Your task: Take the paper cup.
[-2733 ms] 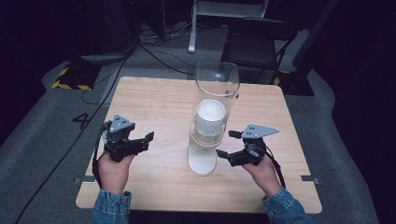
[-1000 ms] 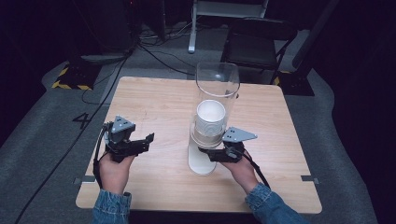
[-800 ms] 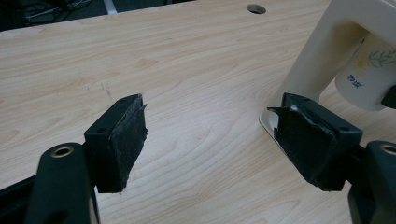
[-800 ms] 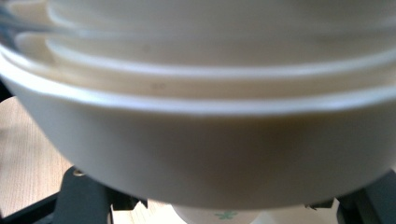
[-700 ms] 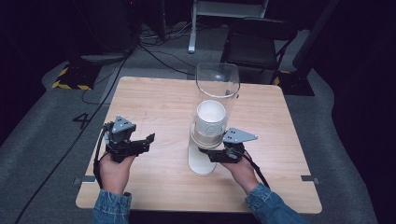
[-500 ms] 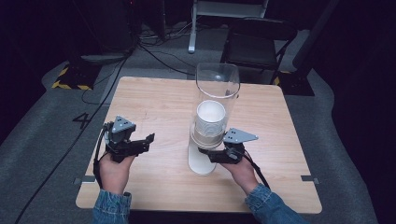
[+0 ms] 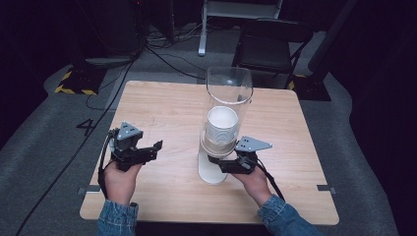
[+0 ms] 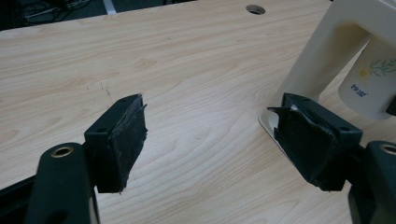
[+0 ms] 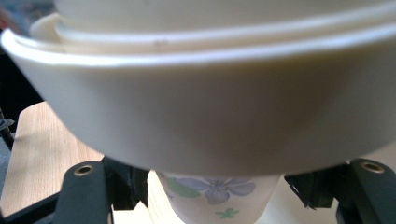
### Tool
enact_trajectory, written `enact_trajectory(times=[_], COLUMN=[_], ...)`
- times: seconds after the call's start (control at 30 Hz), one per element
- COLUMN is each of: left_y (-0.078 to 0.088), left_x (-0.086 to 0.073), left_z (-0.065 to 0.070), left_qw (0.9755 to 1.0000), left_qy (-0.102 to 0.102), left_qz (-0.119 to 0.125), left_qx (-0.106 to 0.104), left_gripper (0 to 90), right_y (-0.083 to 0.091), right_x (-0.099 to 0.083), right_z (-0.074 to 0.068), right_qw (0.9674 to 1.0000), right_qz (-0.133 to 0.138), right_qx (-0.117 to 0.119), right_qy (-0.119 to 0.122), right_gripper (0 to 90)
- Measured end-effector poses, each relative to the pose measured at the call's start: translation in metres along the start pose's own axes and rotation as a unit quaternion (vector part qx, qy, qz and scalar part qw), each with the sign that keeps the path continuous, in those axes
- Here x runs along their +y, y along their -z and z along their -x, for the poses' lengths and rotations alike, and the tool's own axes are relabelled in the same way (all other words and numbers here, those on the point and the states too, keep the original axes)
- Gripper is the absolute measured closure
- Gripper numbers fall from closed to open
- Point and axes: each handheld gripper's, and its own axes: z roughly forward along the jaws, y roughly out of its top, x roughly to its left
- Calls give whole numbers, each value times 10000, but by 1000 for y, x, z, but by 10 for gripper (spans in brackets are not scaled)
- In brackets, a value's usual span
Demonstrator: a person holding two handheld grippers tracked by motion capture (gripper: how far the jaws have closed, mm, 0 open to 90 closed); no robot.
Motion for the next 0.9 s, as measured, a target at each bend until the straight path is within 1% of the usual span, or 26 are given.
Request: enact_trajectory(times=[0.07,0.1,0.43,0.5,0.63,0.87,0.9], left_y=[0,-1,-1,-1,-2,-2,-2], left_x=[0,0,0,0,-1,-1,-1], left_z=[0,0,1,0,0,0,0], left_qw=[10000,10000,10000,10000,10000,10000,10000], left_qy=[6,4,-6,-8,6,23,31], left_qz=[-5,-10,-20,-22,-44,-42,-32], left_qx=[2,2,-2,2,-15,-3,-8], left_gripper=[246,246,246,246,246,246,246], right_y=[0,0,-1,-2,-2,-2,-2], right_x=[0,-1,-4,-5,-7,-7,-8], right_z=[0,1,3,4,4,4,4], right_qw=[10000,9999,9996,9993,9989,9990,9992], right_qz=[6,23,123,147,165,183,176], right_qx=[-5,-22,-39,-65,-116,-105,-115], right_qy=[31,97,261,342,429,384,344], right_gripper=[324,324,325,325,324,324,324])
